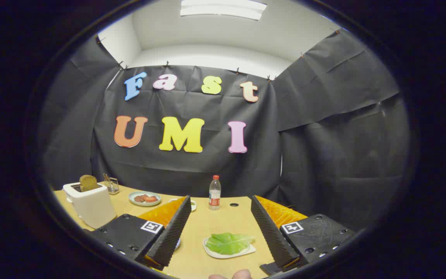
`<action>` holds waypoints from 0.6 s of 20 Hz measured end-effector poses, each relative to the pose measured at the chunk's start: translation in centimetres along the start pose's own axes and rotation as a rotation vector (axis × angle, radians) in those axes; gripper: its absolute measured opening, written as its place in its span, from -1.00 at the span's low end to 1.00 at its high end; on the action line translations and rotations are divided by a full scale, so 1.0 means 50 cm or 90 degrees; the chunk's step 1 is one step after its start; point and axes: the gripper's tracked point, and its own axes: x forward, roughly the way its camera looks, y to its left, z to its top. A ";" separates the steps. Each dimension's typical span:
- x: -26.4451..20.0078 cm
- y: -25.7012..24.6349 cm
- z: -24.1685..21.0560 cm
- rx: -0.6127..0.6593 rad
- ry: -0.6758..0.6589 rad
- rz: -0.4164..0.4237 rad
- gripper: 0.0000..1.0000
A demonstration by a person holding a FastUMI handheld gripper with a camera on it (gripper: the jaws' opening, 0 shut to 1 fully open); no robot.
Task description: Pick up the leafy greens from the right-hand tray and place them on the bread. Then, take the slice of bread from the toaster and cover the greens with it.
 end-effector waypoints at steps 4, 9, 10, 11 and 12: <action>-0.005 0.025 -0.009 0.001 0.005 0.018 0.90; -0.005 0.039 -0.010 -0.003 0.008 0.029 0.90; -0.005 0.040 -0.011 -0.003 0.009 0.029 0.90; -0.004 0.040 -0.012 -0.004 0.010 0.029 0.90; -0.004 0.039 -0.014 -0.006 0.012 0.029 0.90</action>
